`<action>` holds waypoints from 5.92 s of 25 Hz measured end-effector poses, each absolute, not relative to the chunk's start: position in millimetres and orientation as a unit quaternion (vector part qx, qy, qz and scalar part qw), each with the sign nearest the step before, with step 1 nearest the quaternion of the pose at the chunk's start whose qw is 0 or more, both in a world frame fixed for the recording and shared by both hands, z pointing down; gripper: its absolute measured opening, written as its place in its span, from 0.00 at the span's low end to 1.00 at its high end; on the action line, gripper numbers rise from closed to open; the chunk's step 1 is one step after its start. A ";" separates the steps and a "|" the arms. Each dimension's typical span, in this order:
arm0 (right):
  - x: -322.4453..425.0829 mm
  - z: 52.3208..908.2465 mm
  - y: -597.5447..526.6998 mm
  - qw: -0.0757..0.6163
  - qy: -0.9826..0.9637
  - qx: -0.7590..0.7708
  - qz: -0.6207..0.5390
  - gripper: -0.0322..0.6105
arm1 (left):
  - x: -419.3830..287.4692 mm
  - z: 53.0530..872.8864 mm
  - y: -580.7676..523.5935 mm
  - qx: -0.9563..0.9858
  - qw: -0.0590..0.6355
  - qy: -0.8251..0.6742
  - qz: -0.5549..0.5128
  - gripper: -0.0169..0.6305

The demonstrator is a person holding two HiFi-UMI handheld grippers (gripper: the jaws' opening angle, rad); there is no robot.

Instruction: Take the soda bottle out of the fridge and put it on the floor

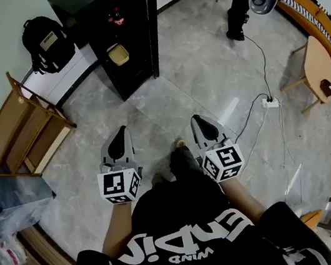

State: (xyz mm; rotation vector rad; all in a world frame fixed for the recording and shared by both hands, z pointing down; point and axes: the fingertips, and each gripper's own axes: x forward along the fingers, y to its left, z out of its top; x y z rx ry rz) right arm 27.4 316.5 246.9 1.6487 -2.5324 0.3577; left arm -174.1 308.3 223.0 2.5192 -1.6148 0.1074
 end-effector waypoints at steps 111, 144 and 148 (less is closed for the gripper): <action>33.1 391.8 -154.6 0.040 -0.871 0.472 0.130 0.09 | -161.3 430.7 -299.9 0.790 0.069 -0.607 0.038 0.75; 54.0 414.6 -151.3 0.073 -0.839 0.510 0.177 0.09 | -166.8 471.2 -390.1 0.790 0.068 -0.602 0.095 0.50; 57.6 407.4 -142.4 0.072 -0.839 0.509 0.180 0.09 | -155.8 456.5 -359.1 0.800 0.060 -0.590 0.091 0.50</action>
